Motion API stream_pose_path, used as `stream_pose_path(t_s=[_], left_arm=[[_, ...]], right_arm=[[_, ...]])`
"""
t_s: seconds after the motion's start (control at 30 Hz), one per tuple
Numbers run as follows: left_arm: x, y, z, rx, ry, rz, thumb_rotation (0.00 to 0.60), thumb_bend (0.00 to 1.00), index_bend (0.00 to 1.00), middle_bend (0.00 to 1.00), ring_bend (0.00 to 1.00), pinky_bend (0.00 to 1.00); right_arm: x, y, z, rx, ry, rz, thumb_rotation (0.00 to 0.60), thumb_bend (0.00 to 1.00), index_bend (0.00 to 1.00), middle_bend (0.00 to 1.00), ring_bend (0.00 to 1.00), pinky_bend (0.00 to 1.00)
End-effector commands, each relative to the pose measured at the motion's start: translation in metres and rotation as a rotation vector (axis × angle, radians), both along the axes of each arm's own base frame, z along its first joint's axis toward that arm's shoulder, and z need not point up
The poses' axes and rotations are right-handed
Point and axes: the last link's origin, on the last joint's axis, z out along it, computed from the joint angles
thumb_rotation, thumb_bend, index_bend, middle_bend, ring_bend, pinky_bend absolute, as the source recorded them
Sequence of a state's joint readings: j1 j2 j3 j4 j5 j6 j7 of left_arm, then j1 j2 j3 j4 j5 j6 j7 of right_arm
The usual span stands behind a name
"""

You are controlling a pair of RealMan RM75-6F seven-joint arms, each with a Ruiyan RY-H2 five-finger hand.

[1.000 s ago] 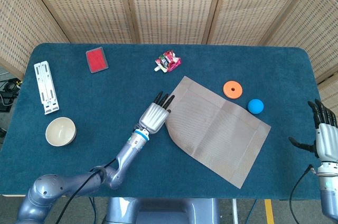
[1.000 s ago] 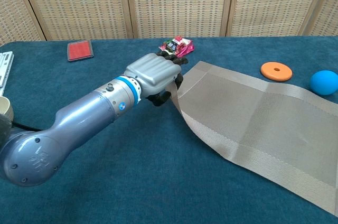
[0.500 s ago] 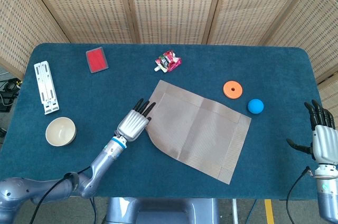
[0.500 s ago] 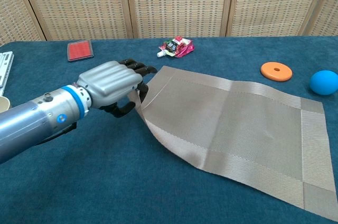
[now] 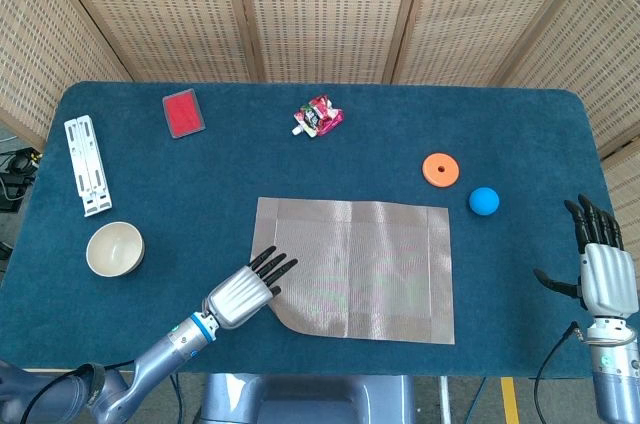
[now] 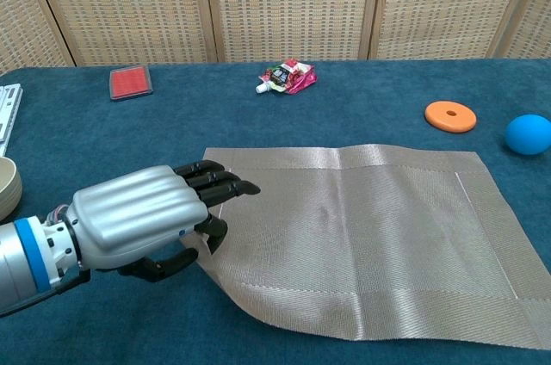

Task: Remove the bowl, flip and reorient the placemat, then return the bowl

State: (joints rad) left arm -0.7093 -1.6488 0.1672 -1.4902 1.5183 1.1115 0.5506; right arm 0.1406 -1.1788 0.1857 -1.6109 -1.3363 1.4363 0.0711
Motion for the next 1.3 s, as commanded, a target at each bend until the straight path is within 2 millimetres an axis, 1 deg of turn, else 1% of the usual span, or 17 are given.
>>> stream_pose_path(t_s=[0.03,0.23,0.37,0.53,0.6,0.67,0.7,0.73,0.8,0.83,0.9,1.0,1.07,1.17,1.3], left_arm=[[-0.002,-0.007,0.000,-0.018,0.016,-0.010,0.600,0.55,0.67,0.00,0.00,0.00],[-0.003,-0.019,0.000,-0.049,0.020,-0.025,0.600,0.55,0.67,0.00,0.00,0.00],[-0.003,-0.024,0.000,-0.054,0.019,-0.032,0.600,0.55,0.66,0.00,0.00,0.00],[-0.005,-0.028,0.001,-0.062,0.018,-0.028,0.600,0.55,0.63,0.00,0.00,0.00],[-0.006,-0.030,0.002,-0.065,0.019,-0.031,0.600,0.55,0.57,0.00,0.00,0.00],[-0.007,-0.032,0.004,-0.065,0.021,-0.034,0.600,0.55,0.48,0.00,0.00,0.00],[-0.008,-0.033,0.004,-0.065,0.021,-0.034,0.600,0.53,0.40,0.00,0.00,0.00],[-0.009,-0.034,0.005,-0.065,0.025,-0.032,0.600,0.50,0.31,0.00,0.00,0.00],[-0.012,-0.035,0.008,-0.065,0.036,-0.024,0.600,0.42,0.17,0.00,0.00,0.00],[-0.014,-0.036,0.010,-0.063,0.040,-0.016,0.600,0.39,0.13,0.00,0.00,0.00],[-0.018,-0.038,0.017,-0.053,0.038,0.004,0.600,0.29,0.05,0.00,0.00,0.00],[-0.021,-0.044,0.027,-0.046,0.021,0.032,0.600,0.23,0.03,0.00,0.00,0.00],[-0.024,-0.048,0.034,-0.043,0.011,0.043,0.600,0.20,0.03,0.00,0.00,0.00],[-0.031,-0.054,0.050,-0.018,-0.002,0.059,0.600,0.20,0.03,0.00,0.00,0.00],[-0.049,-0.057,0.079,0.061,-0.027,0.118,0.600,0.20,0.04,0.00,0.00,0.00]], right_arm=[[0.000,0.000,0.001,-0.001,-0.001,0.000,0.600,0.21,0.10,0.00,0.00,0.00],[-0.001,0.000,0.003,-0.004,-0.009,-0.003,0.600,0.21,0.10,0.00,0.00,0.00],[0.000,0.001,0.003,0.003,-0.012,-0.003,0.600,0.21,0.10,0.00,0.00,0.00],[0.000,0.001,0.003,0.006,-0.013,-0.002,0.600,0.21,0.10,0.00,0.00,0.00],[0.000,0.002,0.003,0.008,-0.014,-0.003,0.600,0.21,0.10,0.00,0.00,0.00],[0.001,0.002,0.002,0.013,-0.015,-0.004,0.600,0.21,0.10,0.00,0.00,0.00],[0.001,0.002,0.002,0.015,-0.015,-0.003,0.600,0.21,0.10,0.00,0.00,0.00],[0.001,0.002,0.002,0.015,-0.015,-0.002,0.600,0.21,0.10,0.00,0.00,0.00],[0.002,0.003,0.002,0.015,-0.015,0.001,0.600,0.21,0.10,0.00,0.00,0.00],[0.003,0.003,0.002,0.015,-0.015,0.003,0.600,0.21,0.10,0.00,0.00,0.00],[0.003,0.004,0.002,0.017,-0.016,0.005,0.600,0.21,0.10,0.00,0.00,0.00],[0.005,0.006,0.002,0.021,-0.015,0.007,0.600,0.21,0.10,0.00,0.00,0.00],[0.007,0.007,0.002,0.023,-0.014,0.012,0.600,0.21,0.10,0.00,0.00,0.00],[0.009,0.011,0.000,0.030,-0.009,0.022,0.600,0.21,0.10,0.00,0.00,0.00],[0.014,0.016,-0.001,0.038,-0.007,0.038,0.600,0.21,0.10,0.00,0.00,0.00]])
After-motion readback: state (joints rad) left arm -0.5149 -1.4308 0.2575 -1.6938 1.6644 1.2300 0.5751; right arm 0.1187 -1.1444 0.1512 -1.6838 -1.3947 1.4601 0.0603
